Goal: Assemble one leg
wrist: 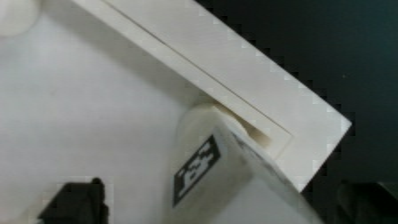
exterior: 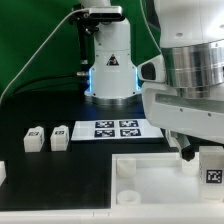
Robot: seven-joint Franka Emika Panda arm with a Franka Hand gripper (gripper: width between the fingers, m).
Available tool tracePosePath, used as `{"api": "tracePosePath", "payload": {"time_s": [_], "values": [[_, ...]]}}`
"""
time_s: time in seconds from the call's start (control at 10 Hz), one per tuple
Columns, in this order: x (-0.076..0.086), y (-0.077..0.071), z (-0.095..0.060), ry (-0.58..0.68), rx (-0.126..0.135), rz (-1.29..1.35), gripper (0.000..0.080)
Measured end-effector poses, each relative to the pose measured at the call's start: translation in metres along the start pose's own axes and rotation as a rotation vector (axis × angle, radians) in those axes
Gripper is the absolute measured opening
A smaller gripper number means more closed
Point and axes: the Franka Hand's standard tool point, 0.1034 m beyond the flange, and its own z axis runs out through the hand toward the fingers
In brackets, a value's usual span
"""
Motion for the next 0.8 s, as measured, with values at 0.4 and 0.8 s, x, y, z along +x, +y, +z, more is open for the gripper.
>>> {"api": "tracePosePath", "payload": {"time_s": [0.4,0.8], "values": [[0.008,-0.0062,-0.0094,0.025,-0.044,-0.616,0.0649],[0.0075,-0.0053,-0.0079,0.028,-0.042,-0.567,0.0452]]}}
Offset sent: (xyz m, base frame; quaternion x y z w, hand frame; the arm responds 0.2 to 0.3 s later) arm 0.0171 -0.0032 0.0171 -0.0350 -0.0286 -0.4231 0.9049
